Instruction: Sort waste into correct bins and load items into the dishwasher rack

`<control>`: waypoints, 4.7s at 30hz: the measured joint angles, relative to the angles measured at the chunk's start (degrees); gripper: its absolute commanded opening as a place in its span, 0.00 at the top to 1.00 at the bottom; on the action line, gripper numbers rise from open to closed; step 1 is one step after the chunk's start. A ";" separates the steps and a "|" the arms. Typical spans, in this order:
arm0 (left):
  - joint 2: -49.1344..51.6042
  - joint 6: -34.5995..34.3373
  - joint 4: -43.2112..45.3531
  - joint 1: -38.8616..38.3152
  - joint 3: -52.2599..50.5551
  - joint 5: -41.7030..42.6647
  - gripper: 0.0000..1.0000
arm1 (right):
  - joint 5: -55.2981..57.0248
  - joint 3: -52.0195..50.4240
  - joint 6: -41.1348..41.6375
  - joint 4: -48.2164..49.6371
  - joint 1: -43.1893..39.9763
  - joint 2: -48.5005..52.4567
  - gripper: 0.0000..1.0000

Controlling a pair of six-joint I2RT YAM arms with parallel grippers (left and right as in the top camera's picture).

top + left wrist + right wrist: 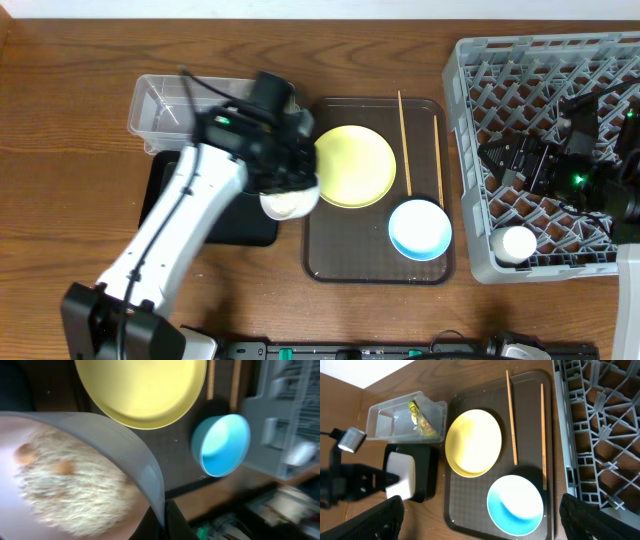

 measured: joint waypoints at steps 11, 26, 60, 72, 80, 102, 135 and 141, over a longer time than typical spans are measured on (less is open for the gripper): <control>0.02 23.67 -0.46 26.69 -11.69 31.30 0.94 | 0.11 0.00 0.00 0.00 0.00 0.00 0.03; 0.04 36.02 2.84 40.15 -23.50 52.26 0.94 | 0.22 0.00 0.00 0.00 0.00 0.00 0.05; 0.02 32.61 6.80 39.52 -24.33 53.05 0.94 | 0.39 0.00 0.07 0.04 0.00 0.00 0.03; -3.72 22.21 4.63 29.33 -24.33 40.39 0.94 | 1.05 0.00 0.07 0.68 0.00 0.00 0.03; -12.09 6.38 15.50 -0.55 -24.30 12.81 0.94 | 1.64 0.00 0.07 1.51 0.00 0.00 0.02; 0.22 -10.34 19.89 -28.57 -19.47 -20.72 0.22 | 2.12 0.00 0.07 1.46 0.02 0.00 0.05; -31.10 -4.42 1.49 0.02 -10.08 -27.10 0.10 | 18.05 0.00 -3.10 4.26 21.33 2.58 0.01; -30.97 -4.39 1.49 0.02 -10.08 -27.10 0.10 | 18.49 0.00 -3.10 4.28 21.33 2.58 0.01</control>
